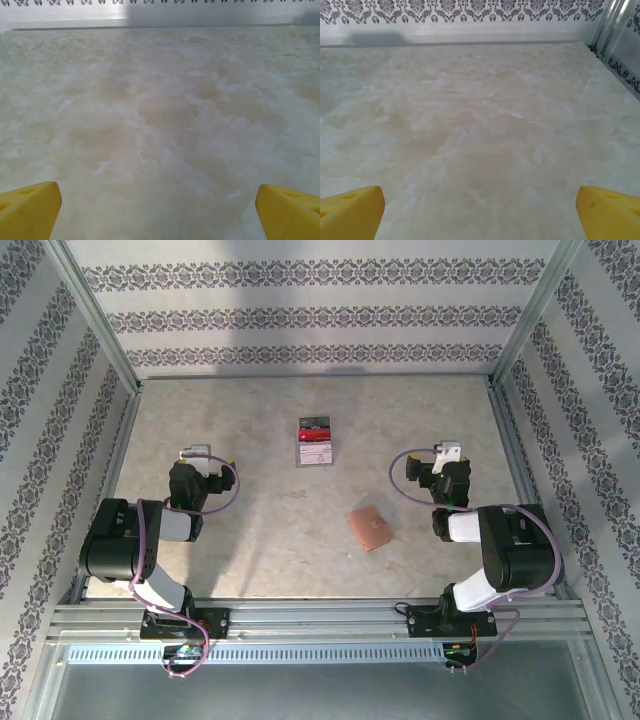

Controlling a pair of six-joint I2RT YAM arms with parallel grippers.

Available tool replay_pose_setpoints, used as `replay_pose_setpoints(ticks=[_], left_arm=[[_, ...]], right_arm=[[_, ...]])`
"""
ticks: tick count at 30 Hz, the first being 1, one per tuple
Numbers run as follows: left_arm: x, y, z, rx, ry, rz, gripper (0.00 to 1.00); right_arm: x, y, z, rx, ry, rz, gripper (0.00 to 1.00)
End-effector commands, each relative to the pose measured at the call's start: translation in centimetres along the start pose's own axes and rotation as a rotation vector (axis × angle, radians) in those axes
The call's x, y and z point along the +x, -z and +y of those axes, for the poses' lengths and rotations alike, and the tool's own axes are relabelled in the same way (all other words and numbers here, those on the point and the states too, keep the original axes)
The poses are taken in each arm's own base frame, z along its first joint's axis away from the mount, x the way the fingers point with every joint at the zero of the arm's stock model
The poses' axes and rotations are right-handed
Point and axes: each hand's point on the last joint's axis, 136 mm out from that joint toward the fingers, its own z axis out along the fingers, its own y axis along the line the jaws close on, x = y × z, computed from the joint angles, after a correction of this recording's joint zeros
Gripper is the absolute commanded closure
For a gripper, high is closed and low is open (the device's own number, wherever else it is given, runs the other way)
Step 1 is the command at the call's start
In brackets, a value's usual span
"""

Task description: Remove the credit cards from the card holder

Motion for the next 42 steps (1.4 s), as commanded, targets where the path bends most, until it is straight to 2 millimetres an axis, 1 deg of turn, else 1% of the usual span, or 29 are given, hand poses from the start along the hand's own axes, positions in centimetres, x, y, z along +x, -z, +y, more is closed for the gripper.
replay_pose_setpoints(ticks=[1,22,24,26,28,30,33,35,37,39,42], left_arm=[[-0.3,0.0,0.4,-0.004,-0.002,-0.005,0.00],[-0.3,0.0,0.4,-0.002,0.001,-0.004,0.00],[-0.4,0.1,0.2,0.011,-0.007,-0.013,0.00],[-1.2,0.9,-0.3,0.034,-0.016,-0.040,0.00],[-2.2,1.8,0.1,0.015,-0.007,-0.049,0.00],[-3.8,2.9,0.2,0.004,-0.004,-0.057,0.00],[-6.6,4.9,0.2,0.002,0.042,-0.039,0.00],[-8.4,6.5,-0.4,0.033,0.087,-0.024,0.00],[-9.4,8.0,-0.9,0.062,0.124,0.016,0.00],[-10.2,9.4,-1.4,0.083,0.170,0.059,0.00],[-10.9,11.6,-2.8,0.157,0.236,0.105,0.00]], right_arm=[[-0.9,-0.1,0.3,-0.017,0.012,-0.030,0.02],[-0.9,-0.2,0.4,-0.039,-0.001,-0.026,0.02],[-1.2,-0.2,0.4,-0.047,-0.005,-0.027,0.02],[-2.1,0.0,0.1,-0.041,-0.020,-0.028,0.02],[-3.1,0.8,-0.2,-0.028,-0.031,-0.021,0.02],[-4.4,1.9,-0.4,-0.017,-0.054,0.001,0.02],[-6.6,4.2,0.0,-0.046,-0.119,0.032,0.02],[-7.6,5.8,0.7,-0.083,-0.176,0.072,0.02],[-8.3,7.5,1.4,-0.120,-0.234,0.123,0.02],[-8.8,9.1,2.4,-0.170,-0.278,0.186,0.02],[-9.1,11.6,3.9,-0.246,-0.316,0.276,0.05]])
